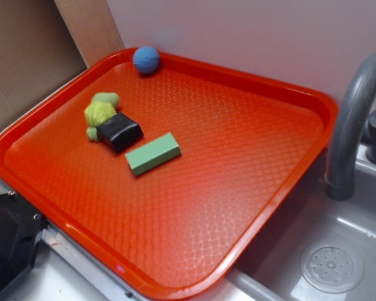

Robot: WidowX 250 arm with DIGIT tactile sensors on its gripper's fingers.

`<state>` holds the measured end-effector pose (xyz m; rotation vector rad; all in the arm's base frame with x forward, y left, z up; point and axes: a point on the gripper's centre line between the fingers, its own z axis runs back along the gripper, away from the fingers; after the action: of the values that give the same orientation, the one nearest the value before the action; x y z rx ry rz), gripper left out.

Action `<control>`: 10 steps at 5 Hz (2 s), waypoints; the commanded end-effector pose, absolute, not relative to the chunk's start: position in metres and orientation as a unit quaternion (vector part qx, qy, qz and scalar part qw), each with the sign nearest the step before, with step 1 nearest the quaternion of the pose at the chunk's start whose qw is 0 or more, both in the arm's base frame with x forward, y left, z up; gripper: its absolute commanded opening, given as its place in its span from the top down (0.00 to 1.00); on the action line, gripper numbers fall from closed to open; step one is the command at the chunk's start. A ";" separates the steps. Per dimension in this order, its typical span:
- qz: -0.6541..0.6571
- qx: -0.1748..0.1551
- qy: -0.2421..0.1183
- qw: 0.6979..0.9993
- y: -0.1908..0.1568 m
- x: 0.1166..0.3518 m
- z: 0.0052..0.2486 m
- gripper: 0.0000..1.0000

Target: Grab the blue ball.

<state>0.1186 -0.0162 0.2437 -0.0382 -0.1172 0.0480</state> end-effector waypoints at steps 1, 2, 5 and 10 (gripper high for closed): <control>0.024 -0.019 -0.059 0.998 -0.016 0.119 0.244 0.00; 0.104 0.020 -0.094 0.990 0.023 0.169 0.210 0.00; 0.168 0.066 -0.120 0.976 0.085 0.262 0.128 0.00; 0.219 0.053 -0.083 0.971 0.113 0.290 0.107 0.00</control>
<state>0.2868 0.0974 0.0879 0.1012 -0.1113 0.4113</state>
